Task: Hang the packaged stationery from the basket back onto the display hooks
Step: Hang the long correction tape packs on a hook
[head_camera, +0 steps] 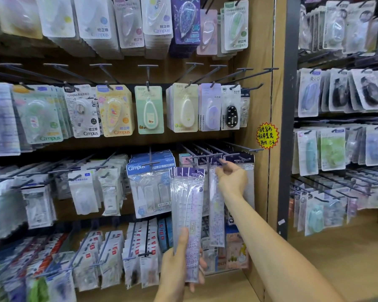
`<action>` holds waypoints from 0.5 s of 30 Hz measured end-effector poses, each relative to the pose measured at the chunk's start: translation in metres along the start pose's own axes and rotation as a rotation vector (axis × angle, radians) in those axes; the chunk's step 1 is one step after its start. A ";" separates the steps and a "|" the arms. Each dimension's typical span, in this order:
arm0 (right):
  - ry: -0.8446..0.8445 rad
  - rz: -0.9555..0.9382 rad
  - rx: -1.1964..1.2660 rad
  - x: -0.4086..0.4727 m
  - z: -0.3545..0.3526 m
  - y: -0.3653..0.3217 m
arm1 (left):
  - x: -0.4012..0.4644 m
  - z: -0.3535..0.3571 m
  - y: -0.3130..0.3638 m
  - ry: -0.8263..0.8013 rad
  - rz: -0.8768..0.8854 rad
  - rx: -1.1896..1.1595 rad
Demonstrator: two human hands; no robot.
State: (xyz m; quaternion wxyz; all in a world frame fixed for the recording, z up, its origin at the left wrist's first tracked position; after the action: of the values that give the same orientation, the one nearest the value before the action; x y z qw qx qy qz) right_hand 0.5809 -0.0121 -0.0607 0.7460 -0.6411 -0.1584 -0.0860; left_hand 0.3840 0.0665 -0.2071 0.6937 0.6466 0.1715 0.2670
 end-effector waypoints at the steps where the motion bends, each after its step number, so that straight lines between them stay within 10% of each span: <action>1: 0.013 -0.004 -0.043 -0.002 -0.001 0.000 | 0.000 0.000 0.001 -0.006 -0.007 -0.003; 5: 0.087 -0.162 -0.166 -0.039 -0.018 -0.001 | -0.001 0.001 0.005 -0.005 -0.006 -0.007; 15: -0.010 0.051 0.441 -0.058 -0.032 0.009 | -0.001 0.014 0.003 -0.009 -0.009 0.029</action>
State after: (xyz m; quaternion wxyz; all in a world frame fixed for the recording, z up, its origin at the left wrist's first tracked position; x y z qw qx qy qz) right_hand 0.5333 -0.0463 -0.0934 0.8694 -0.4665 -0.1609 -0.0271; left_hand 0.3909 0.0552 -0.2032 0.6863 0.6570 0.1751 0.2582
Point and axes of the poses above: each hand's wrist, its own x-axis towards the middle knuckle, its own z-axis out of the palm, y = z × x, the point moved 6 cm from there along x, towards the middle knuckle, and after that the axes turned 3 degrees about z, right-handed, at the moved point
